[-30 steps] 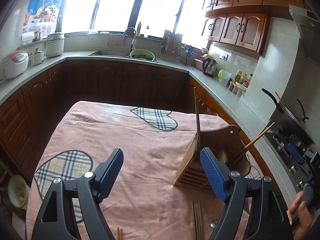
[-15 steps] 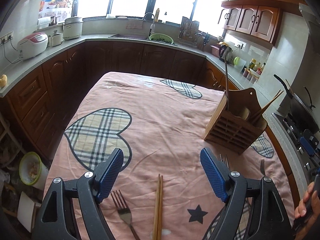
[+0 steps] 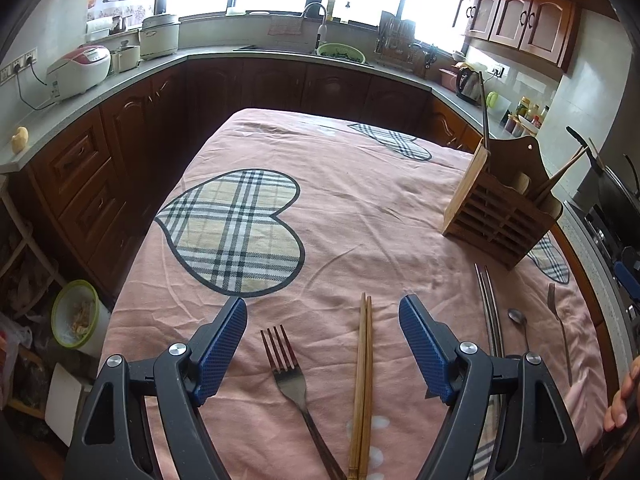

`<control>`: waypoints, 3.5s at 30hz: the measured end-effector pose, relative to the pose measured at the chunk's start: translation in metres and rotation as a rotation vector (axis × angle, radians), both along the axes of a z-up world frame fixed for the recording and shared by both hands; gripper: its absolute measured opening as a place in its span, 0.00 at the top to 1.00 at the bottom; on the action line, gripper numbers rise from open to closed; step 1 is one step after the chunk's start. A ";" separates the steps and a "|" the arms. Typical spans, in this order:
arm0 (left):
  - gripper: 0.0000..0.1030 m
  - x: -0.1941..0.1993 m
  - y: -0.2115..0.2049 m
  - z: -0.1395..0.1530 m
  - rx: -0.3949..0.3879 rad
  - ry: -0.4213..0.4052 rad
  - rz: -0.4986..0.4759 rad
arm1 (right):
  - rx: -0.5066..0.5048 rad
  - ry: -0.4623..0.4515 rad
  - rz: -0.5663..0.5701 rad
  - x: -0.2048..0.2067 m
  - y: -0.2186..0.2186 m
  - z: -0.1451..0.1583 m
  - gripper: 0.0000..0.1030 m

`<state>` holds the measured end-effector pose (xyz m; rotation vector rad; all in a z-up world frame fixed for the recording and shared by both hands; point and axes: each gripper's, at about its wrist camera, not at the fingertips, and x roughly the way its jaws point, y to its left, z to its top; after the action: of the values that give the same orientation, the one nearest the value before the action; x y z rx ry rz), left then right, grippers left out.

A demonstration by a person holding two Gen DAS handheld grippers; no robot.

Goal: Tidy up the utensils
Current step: 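Close the left tool on a wooden chopstick while the right tool grasps a metal chopstick, then lift both held chopsticks, carry them over the wooden holder and lower them in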

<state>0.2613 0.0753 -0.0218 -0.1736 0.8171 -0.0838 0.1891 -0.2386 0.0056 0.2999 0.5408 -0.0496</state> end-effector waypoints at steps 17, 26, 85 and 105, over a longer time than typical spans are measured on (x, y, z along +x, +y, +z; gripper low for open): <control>0.25 0.024 -0.016 -0.036 0.089 0.091 -0.040 | 0.010 0.148 0.033 0.030 0.020 -0.052 0.27; 0.35 0.054 -0.031 -0.066 0.129 0.165 -0.071 | -0.022 0.242 0.025 0.055 0.024 -0.080 0.15; 0.96 0.062 -0.050 -0.037 0.041 0.103 -0.185 | 0.093 0.308 0.074 0.096 -0.005 -0.093 0.96; 0.96 -0.015 -0.025 0.048 -0.059 -0.077 -0.179 | 0.054 0.078 0.086 0.038 0.003 0.002 0.96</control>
<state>0.2461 0.0499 0.0262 -0.1519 0.7521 -0.2815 0.2273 -0.2360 0.0076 0.3283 0.6329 0.0373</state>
